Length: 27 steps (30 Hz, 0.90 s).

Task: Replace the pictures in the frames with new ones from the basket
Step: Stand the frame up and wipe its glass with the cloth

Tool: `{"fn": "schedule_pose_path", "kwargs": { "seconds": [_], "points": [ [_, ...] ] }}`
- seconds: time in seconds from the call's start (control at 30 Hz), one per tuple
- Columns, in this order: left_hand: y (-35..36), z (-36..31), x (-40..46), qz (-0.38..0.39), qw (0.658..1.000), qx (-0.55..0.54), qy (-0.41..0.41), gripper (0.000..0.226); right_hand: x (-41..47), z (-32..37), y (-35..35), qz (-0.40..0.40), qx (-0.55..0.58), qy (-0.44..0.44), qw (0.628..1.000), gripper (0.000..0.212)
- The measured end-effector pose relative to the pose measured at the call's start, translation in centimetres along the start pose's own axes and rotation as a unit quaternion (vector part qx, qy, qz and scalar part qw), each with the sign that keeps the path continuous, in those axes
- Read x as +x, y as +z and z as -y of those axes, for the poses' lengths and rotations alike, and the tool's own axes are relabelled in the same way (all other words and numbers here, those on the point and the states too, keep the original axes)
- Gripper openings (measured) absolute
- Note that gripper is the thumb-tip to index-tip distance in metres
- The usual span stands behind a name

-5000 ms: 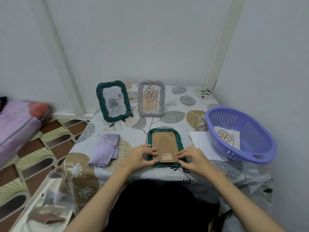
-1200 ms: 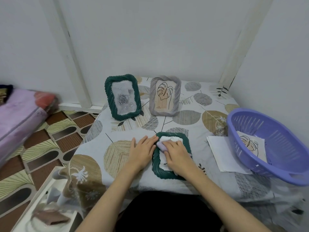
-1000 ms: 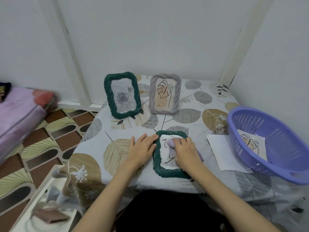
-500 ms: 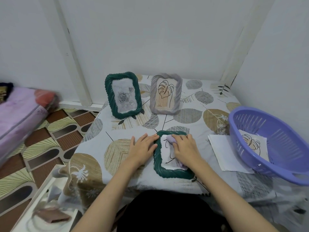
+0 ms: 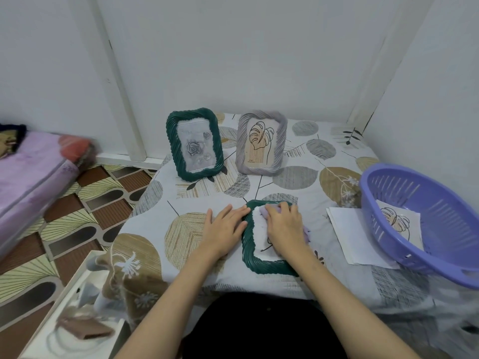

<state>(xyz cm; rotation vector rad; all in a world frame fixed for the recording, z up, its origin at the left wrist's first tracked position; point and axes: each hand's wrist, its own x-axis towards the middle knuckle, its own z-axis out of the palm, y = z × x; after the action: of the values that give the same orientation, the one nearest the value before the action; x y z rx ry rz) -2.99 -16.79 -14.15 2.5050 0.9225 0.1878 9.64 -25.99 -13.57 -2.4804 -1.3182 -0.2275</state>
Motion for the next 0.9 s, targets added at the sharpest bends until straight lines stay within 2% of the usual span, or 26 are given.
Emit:
{"fn": "schedule_pose_path", "kwargs": {
  "seconds": [0.07, 0.17, 0.27, 0.37, 0.43, 0.5, 0.57, 0.7, 0.8, 0.9],
  "points": [
    [0.0, 0.0, 0.0, -0.002, 1.0, 0.0, -0.002, 0.04, 0.3, 1.1, 0.3, 0.013, 0.024, 0.003, 1.0, 0.022],
    [0.1, 0.1, 0.0, -0.004, 1.0, -0.001, -0.002, 0.04, -1.1, 0.6, 0.5, 0.006, 0.019, -0.069, 0.997, 0.017],
    [0.0, 0.1, 0.0, -0.002, 1.0, -0.01, -0.003, 0.04, -2.4, -1.8, -0.2, 0.001, 0.012, -0.13, 0.991, 0.025],
    [0.0, 0.0, 0.0, -0.001, 1.0, -0.009, 0.0, 0.039, -1.4, -3.0, -1.2, 0.034, -0.005, -0.087, 0.996, 0.025],
    [0.0, -0.1, 0.0, -0.002, 1.0, -0.009, -0.002, 0.039, 0.2, -2.6, -0.8, 0.028, 0.017, -0.043, 0.999, 0.024],
    [0.0, -0.2, -0.1, -0.004, 1.0, -0.006, -0.003, 0.039, 0.8, -1.3, -0.5, 0.021, 0.03, -0.035, 0.999, 0.022],
    [-0.1, -0.2, -0.2, -0.004, 1.0, -0.005, -0.004, 0.039, 0.5, -0.6, -0.1, 0.015, 0.019, -0.067, 0.997, 0.02],
    [-0.1, -0.1, -0.1, -0.002, 1.0, -0.01, -0.007, 0.039, -1.0, -2.0, -0.6, 0.005, -0.055, -0.15, 0.987, 0.039],
    [-0.1, -0.2, 0.0, 0.001, 1.0, -0.009, -0.008, 0.039, -0.3, -2.1, -1.3, 0.03, -0.063, -0.102, 0.992, 0.029],
    [-0.1, -0.2, 0.0, 0.0, 1.0, -0.01, -0.008, 0.04, 1.0, -0.6, -0.4, 0.062, -0.03, -0.052, 0.996, 0.03]
  ]
}}
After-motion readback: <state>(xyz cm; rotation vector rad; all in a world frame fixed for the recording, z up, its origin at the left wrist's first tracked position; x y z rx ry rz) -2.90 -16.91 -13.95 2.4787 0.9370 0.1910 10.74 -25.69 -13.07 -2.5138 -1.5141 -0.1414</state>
